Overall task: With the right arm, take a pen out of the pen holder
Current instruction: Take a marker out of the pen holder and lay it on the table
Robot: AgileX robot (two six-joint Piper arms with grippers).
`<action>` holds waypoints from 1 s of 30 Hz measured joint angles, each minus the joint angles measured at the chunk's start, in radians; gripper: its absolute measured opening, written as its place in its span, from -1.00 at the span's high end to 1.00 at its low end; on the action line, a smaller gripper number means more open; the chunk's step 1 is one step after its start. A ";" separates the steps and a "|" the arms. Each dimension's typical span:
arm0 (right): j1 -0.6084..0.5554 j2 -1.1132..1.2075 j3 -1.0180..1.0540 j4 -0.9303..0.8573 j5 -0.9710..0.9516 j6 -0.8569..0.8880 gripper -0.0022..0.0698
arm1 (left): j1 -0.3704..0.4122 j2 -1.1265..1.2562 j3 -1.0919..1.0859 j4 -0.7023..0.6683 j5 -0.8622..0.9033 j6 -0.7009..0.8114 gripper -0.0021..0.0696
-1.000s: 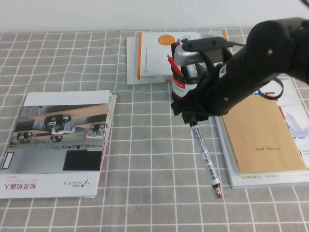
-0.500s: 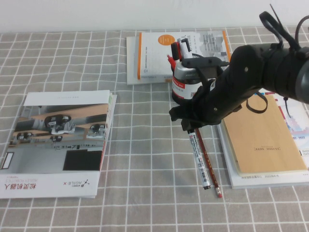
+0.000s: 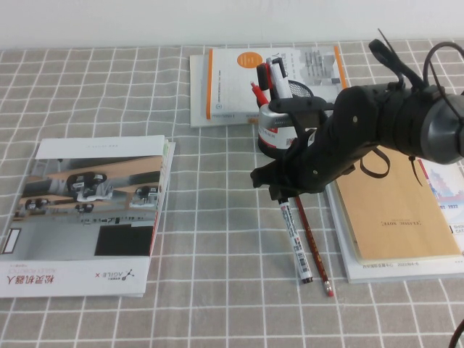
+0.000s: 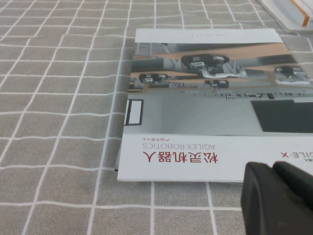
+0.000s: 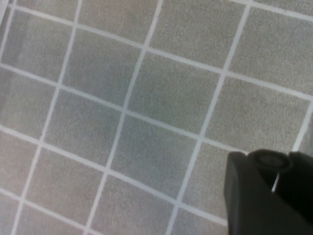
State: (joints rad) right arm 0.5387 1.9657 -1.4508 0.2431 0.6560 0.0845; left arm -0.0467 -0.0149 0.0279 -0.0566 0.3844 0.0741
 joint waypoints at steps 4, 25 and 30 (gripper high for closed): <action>0.000 0.010 -0.002 0.000 -0.010 0.000 0.64 | 0.000 0.000 0.000 0.000 0.000 0.000 0.95; 0.000 0.017 -0.002 0.000 -0.048 0.000 0.27 | 0.000 0.000 0.000 0.000 0.000 0.000 0.95; 0.002 -0.053 0.001 -0.032 -0.019 0.000 0.36 | 0.000 0.000 0.000 0.000 0.000 0.000 0.95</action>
State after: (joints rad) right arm 0.5411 1.9129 -1.4502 0.2109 0.6375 0.0845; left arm -0.0467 -0.0149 0.0279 -0.0566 0.3844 0.0741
